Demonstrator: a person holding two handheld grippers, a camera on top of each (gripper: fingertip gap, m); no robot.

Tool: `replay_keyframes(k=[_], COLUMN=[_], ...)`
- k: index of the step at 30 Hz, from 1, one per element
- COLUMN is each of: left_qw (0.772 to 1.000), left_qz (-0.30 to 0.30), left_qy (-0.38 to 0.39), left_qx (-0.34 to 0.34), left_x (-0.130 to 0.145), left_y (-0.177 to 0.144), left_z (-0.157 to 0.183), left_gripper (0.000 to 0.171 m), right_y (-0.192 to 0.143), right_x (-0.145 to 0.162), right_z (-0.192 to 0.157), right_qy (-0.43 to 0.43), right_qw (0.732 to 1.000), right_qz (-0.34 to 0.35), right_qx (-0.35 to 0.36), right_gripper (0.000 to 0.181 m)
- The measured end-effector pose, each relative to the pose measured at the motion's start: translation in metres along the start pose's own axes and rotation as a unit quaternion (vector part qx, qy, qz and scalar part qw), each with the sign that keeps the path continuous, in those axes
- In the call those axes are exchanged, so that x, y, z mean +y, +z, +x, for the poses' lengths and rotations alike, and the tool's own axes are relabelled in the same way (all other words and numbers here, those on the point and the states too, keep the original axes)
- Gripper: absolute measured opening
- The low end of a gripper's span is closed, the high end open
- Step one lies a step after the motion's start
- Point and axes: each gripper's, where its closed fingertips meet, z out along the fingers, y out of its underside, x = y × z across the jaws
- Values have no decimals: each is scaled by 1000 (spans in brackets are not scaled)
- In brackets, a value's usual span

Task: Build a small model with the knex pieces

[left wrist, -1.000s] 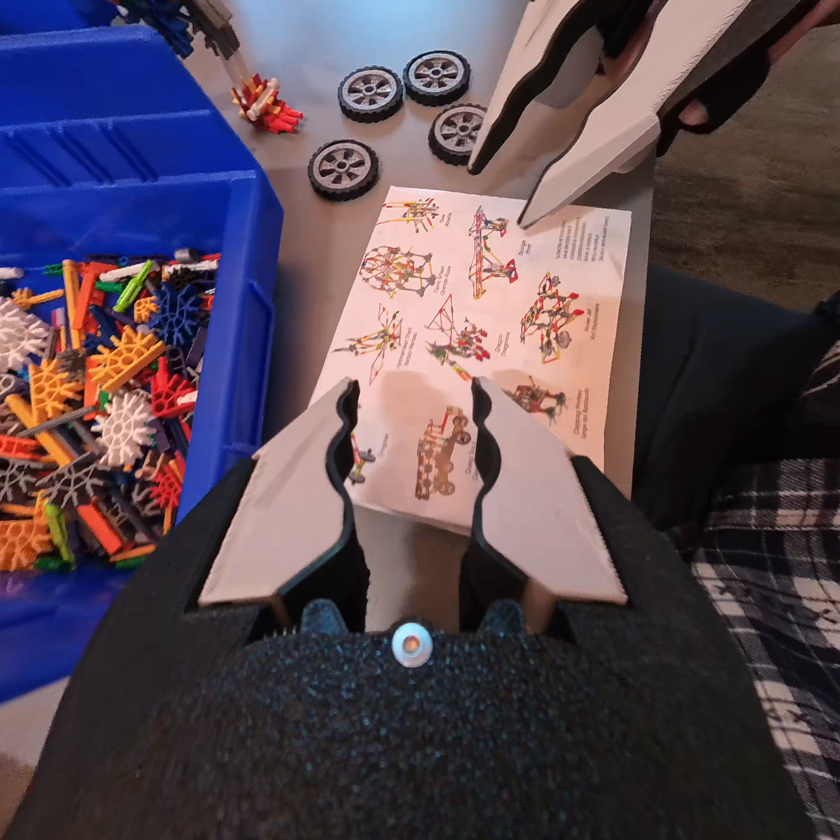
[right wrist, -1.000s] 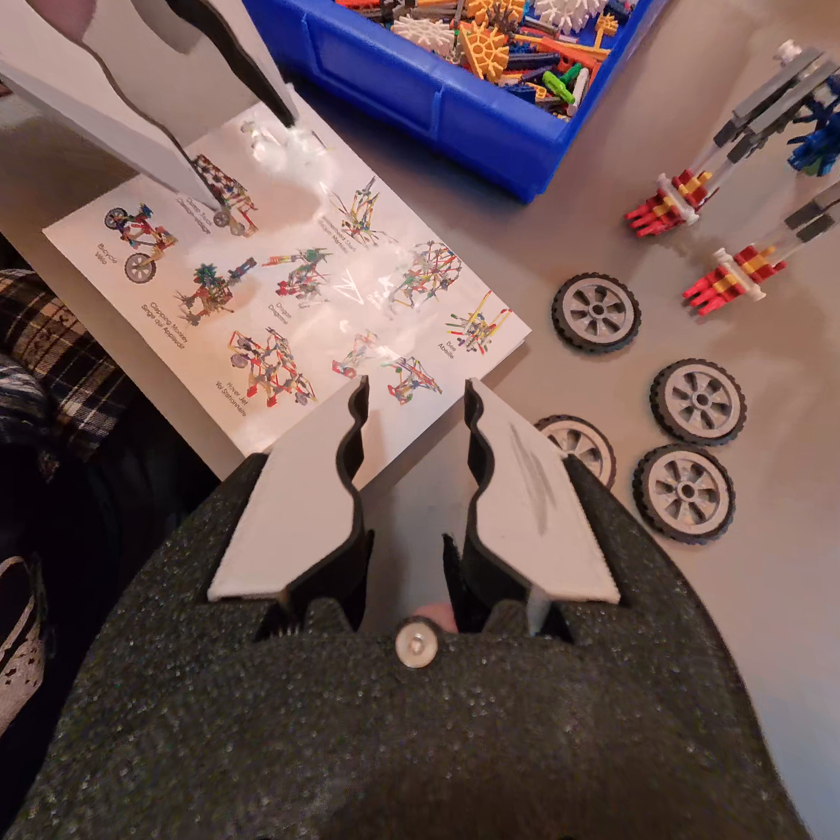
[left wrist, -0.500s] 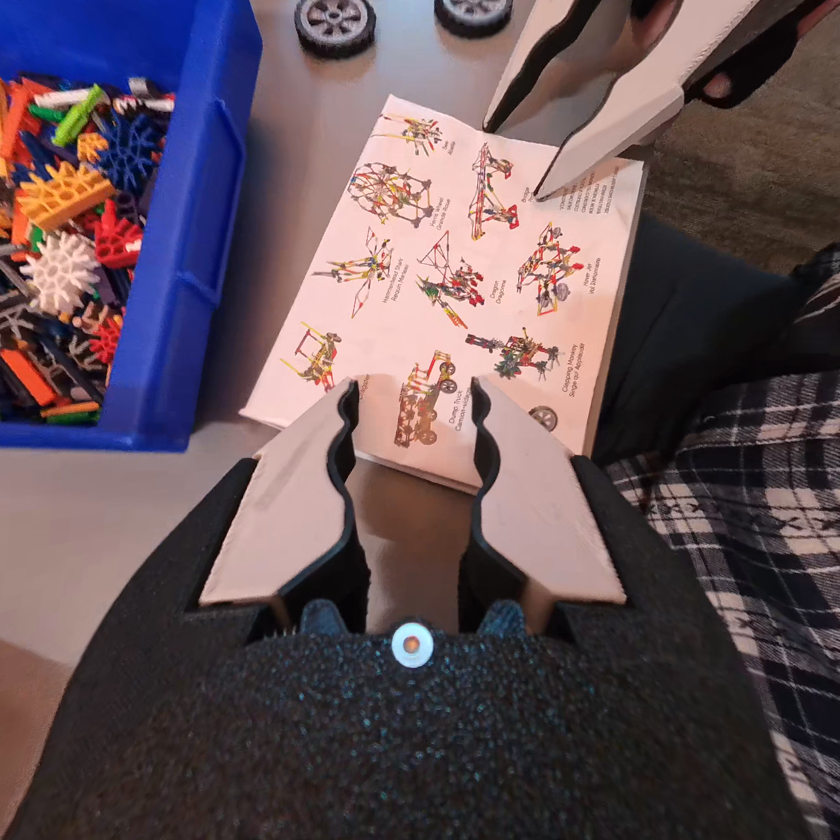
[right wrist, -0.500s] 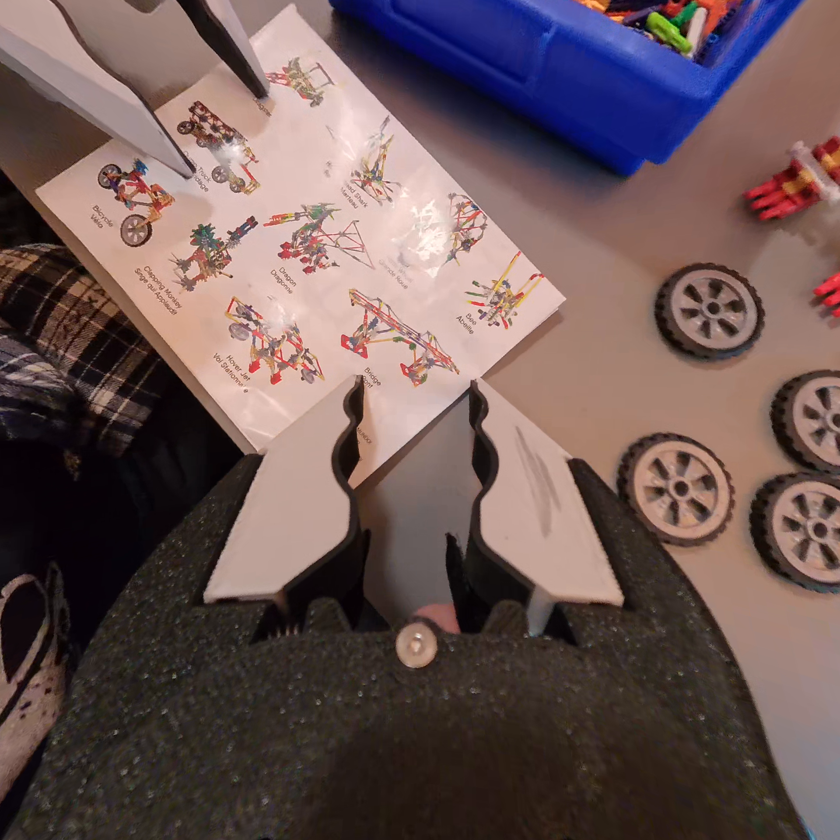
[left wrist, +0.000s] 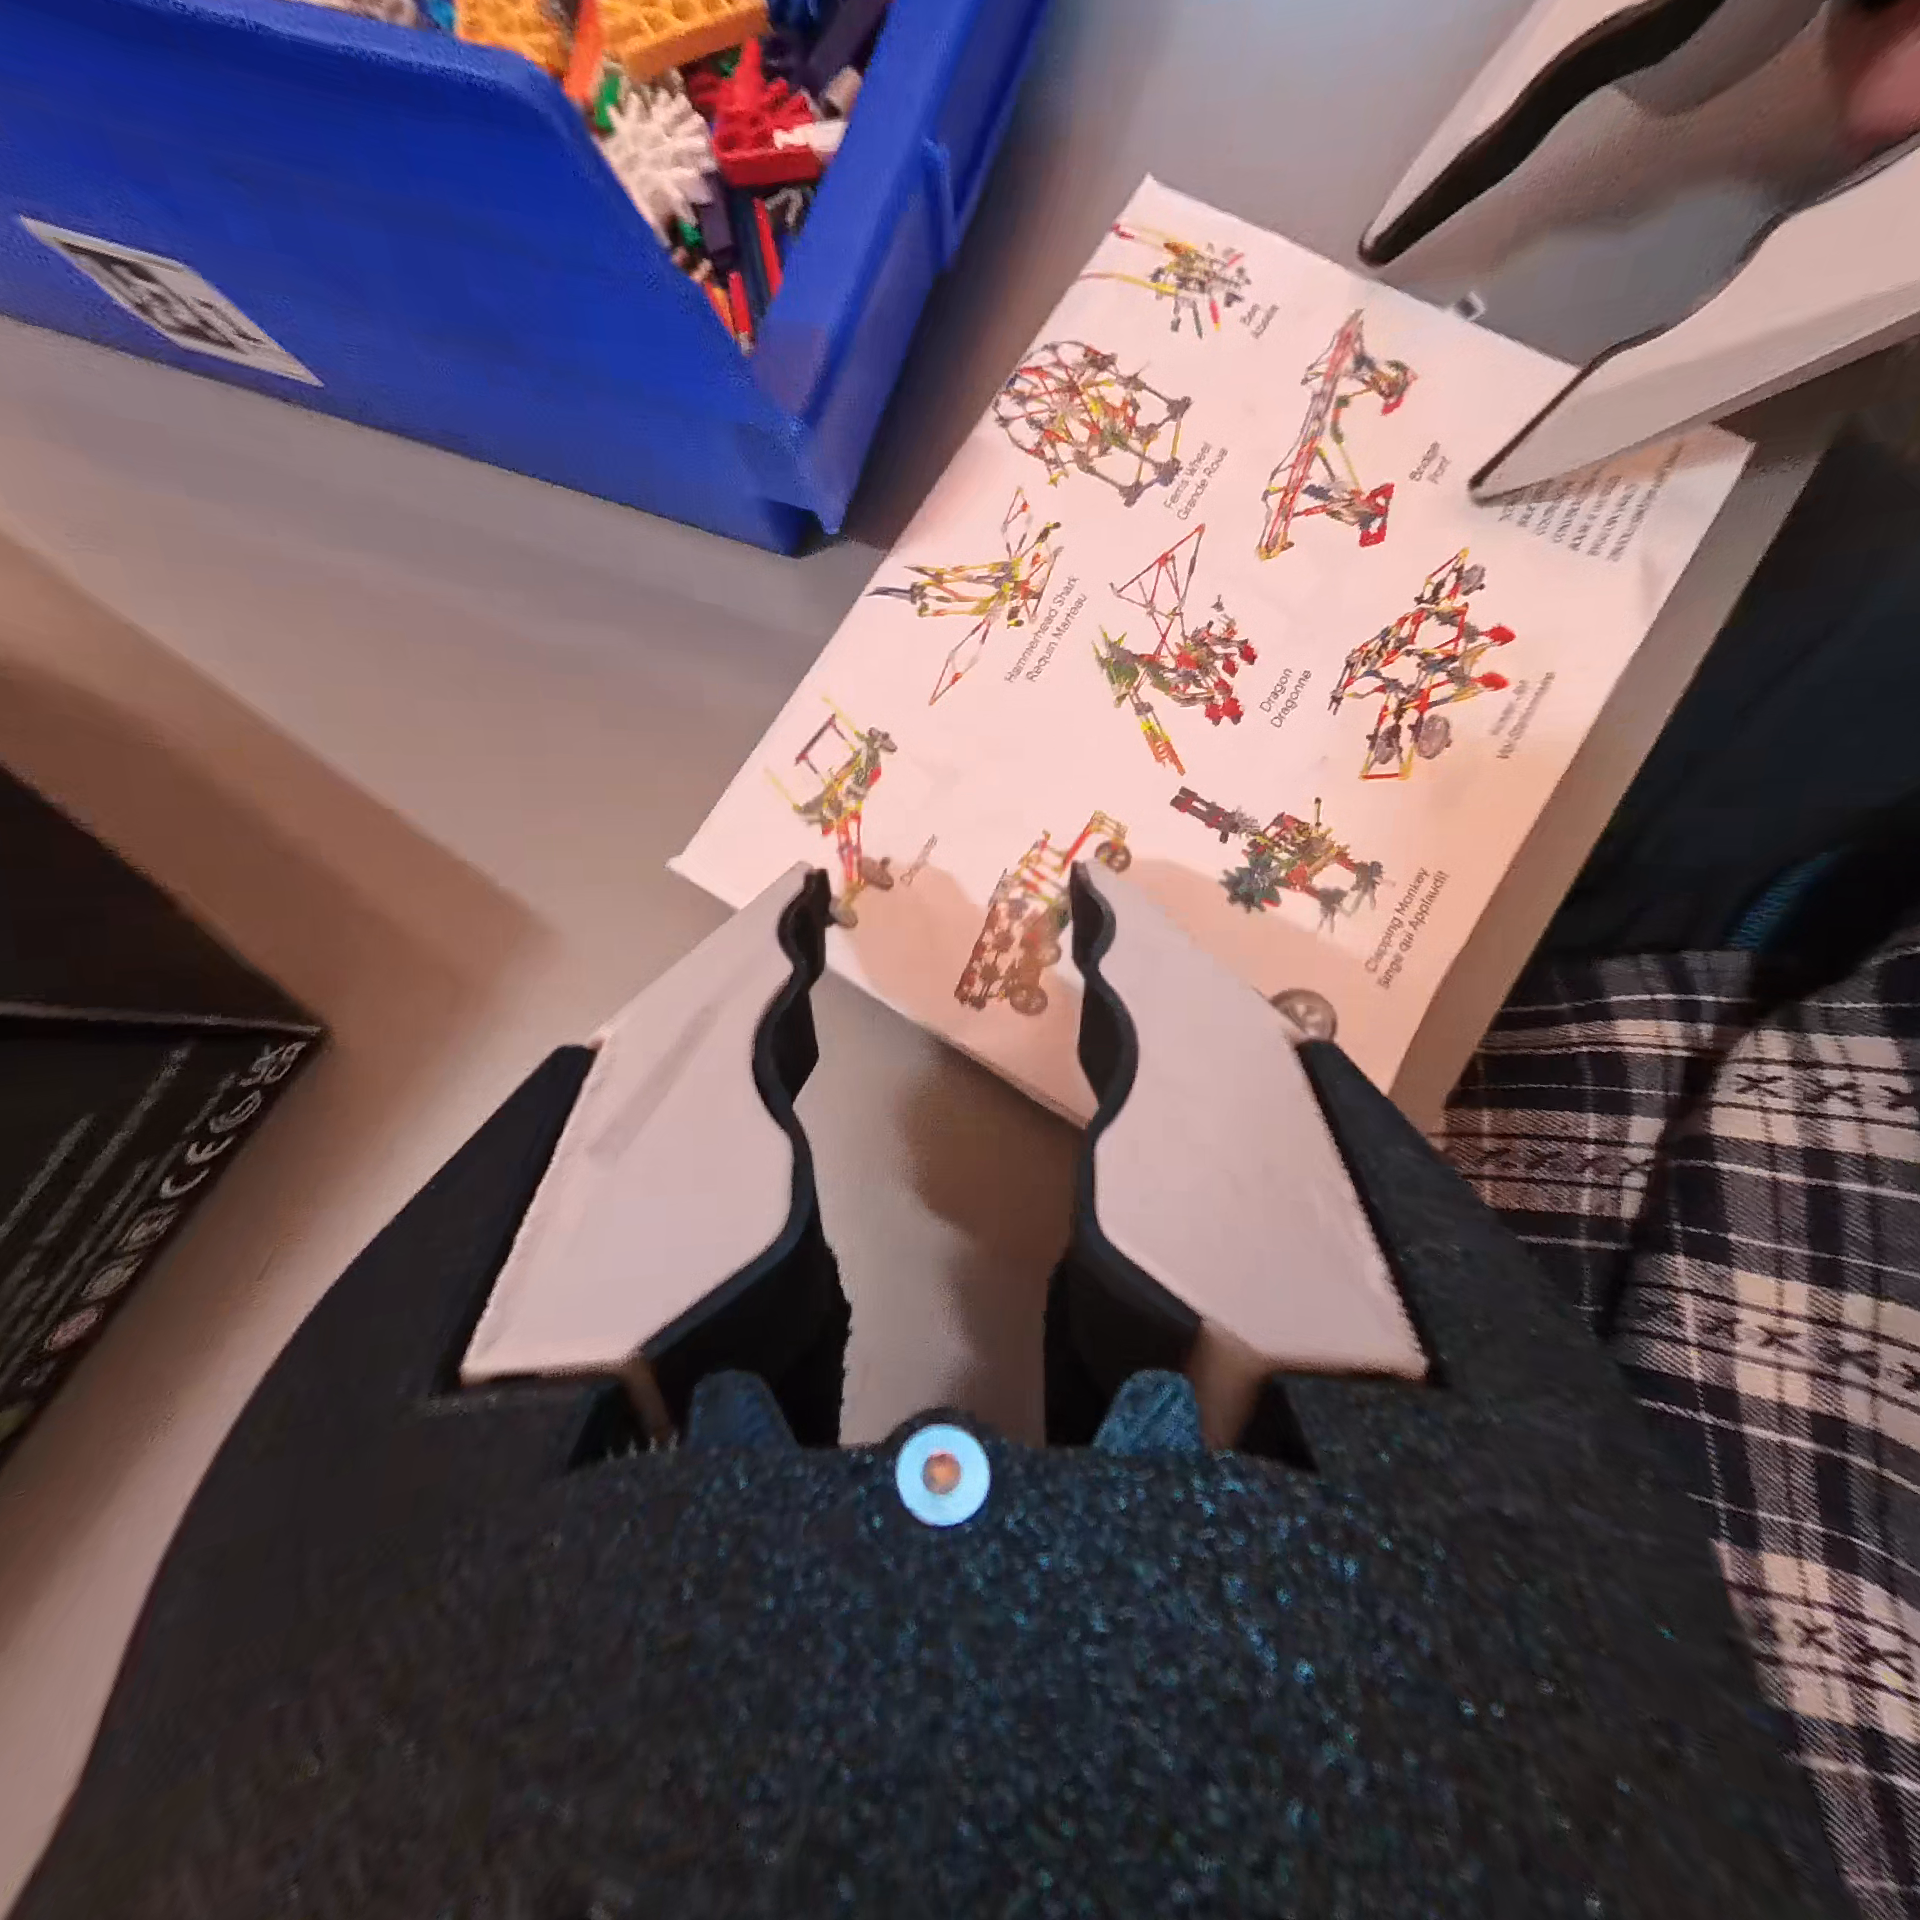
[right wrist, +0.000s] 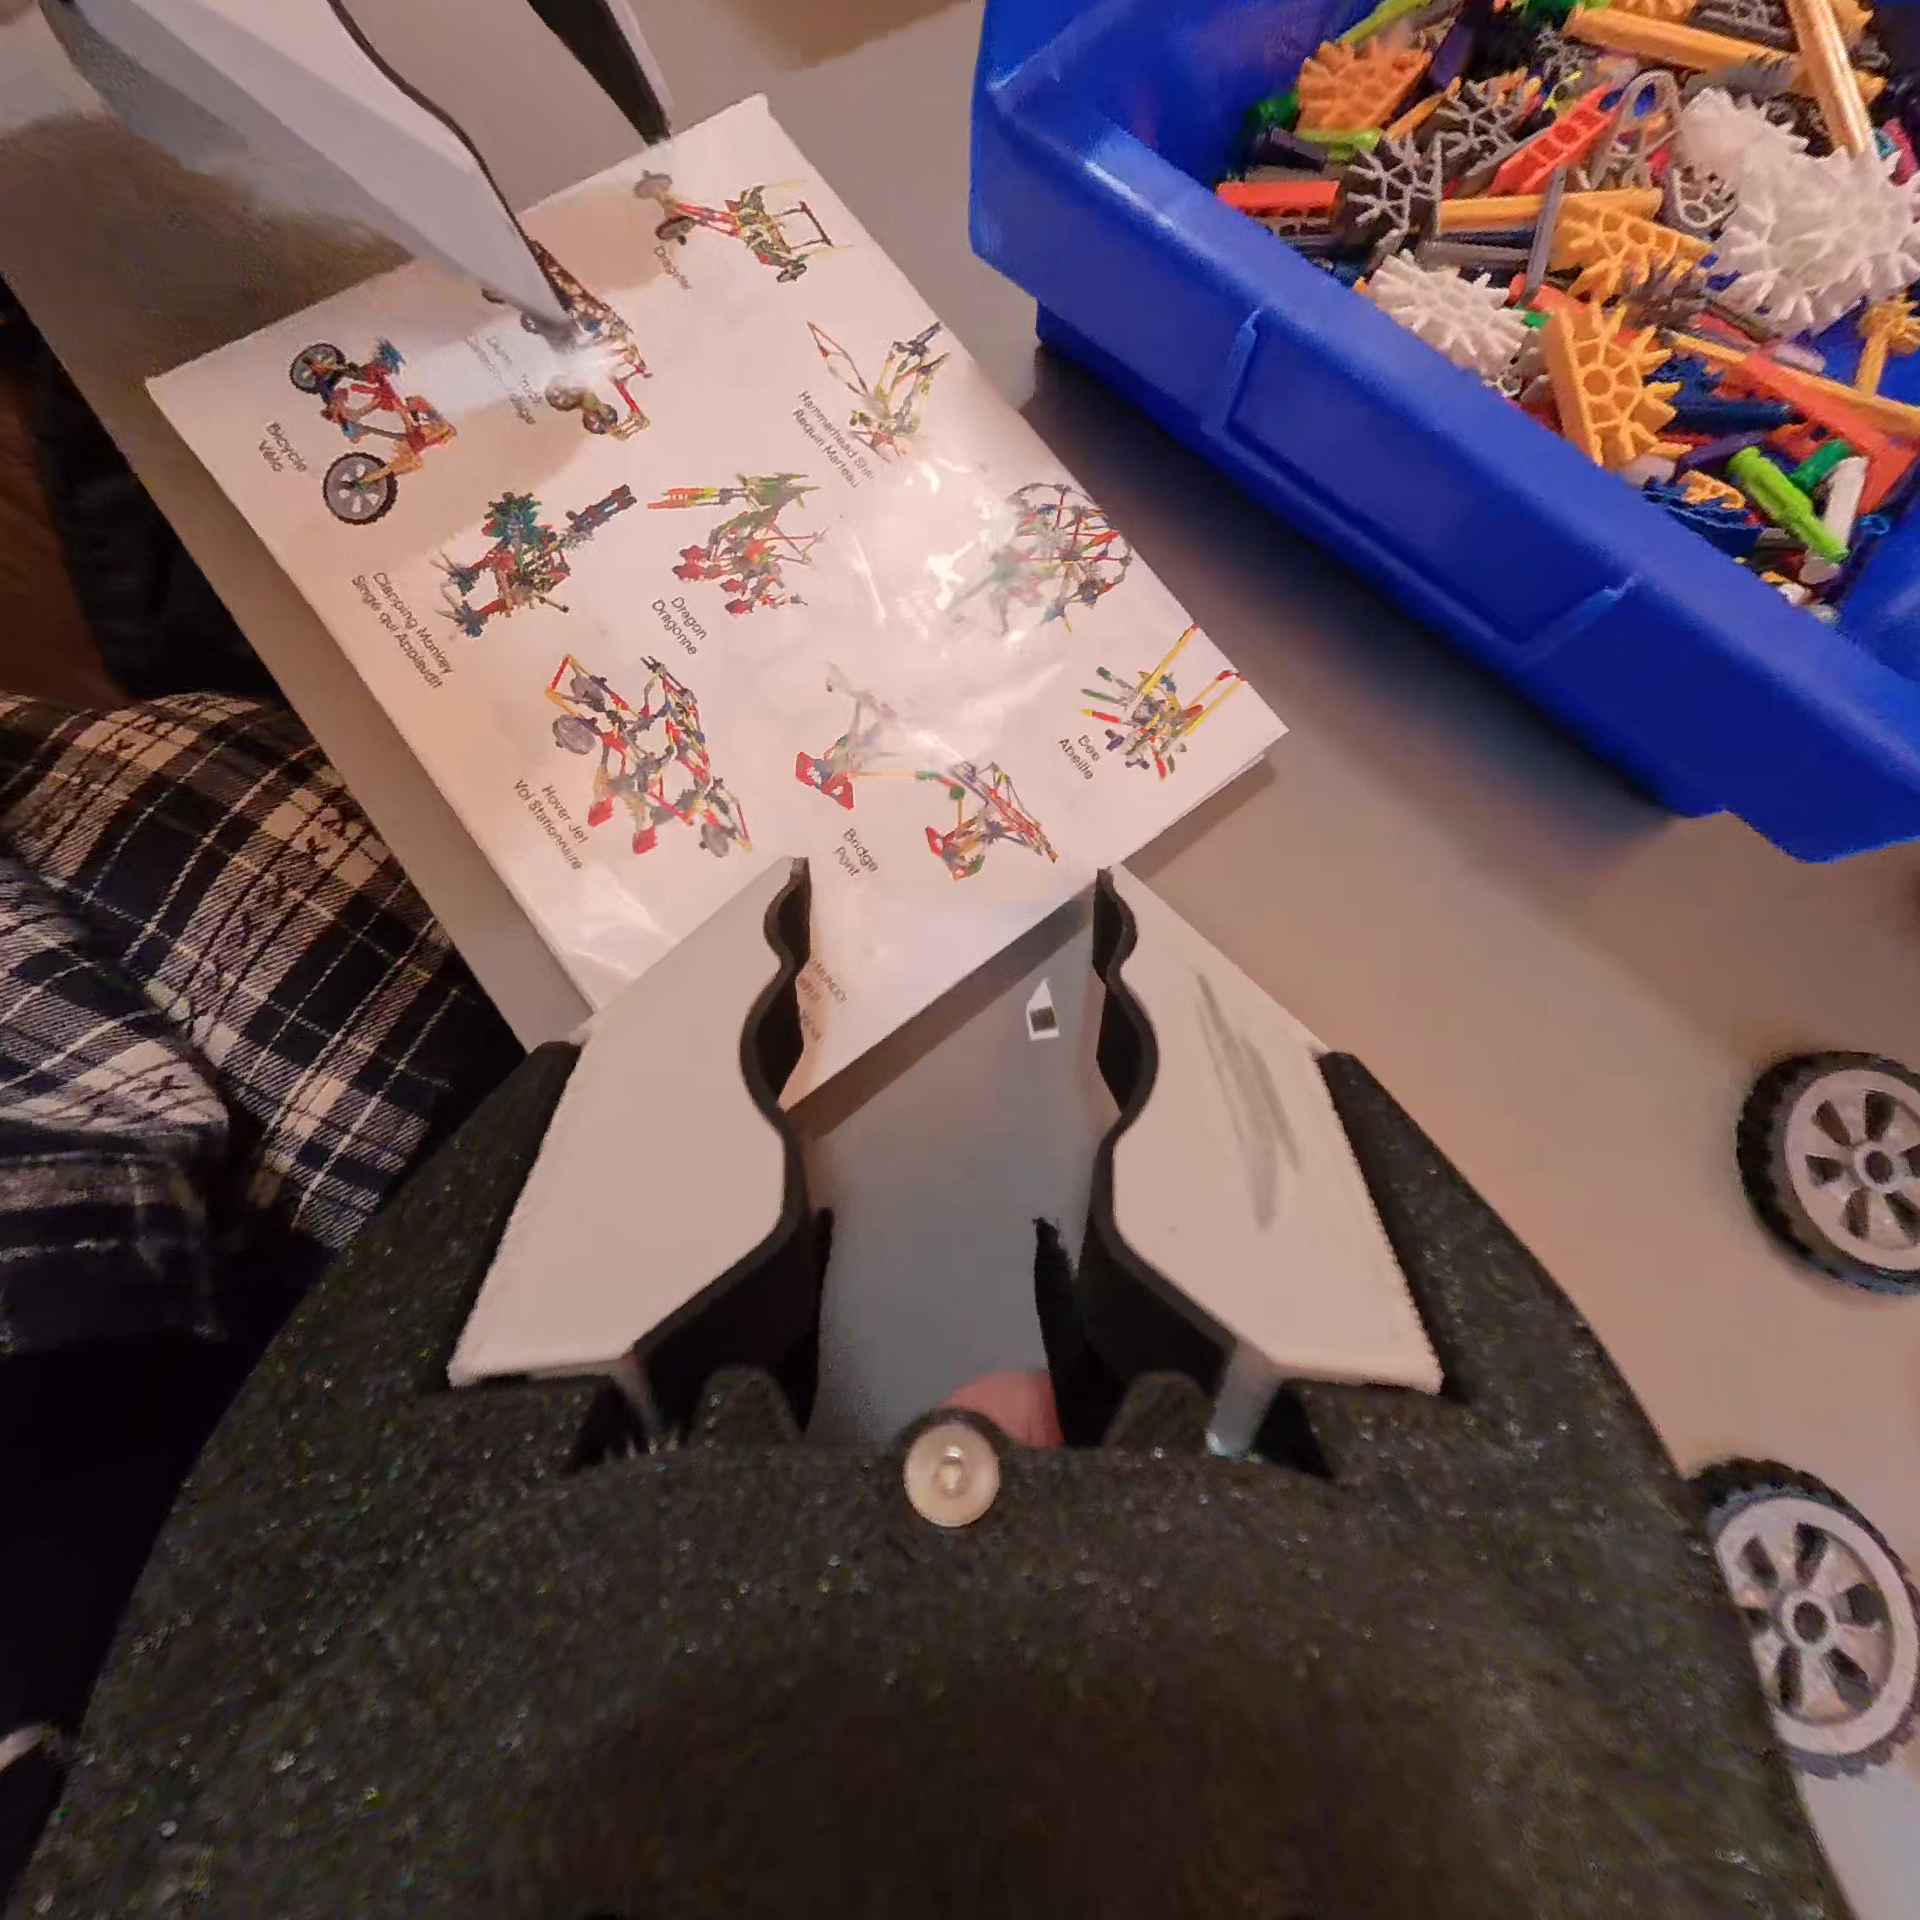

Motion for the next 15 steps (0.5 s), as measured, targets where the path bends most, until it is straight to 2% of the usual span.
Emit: replay_keyframes(k=[6,10,15], left_qw=[999,996,991], left_qz=[45,88,127], left_qy=[-14,-16,-10], left_qx=[-15,-29,-28], left_x=[-7,-23,-44], left_y=[-21,-29,-33], left_z=[-12,-20,-25], left_gripper=[47,47,55], right_y=[-24,-35,-39], right_x=[-4,-15,-30], right_z=[16,35,69], right_qy=[22,24,25], right_qw=[999,997,993], right_qz=[29,54,77], right_qx=[15,41,89], right_gripper=[54,54,55])
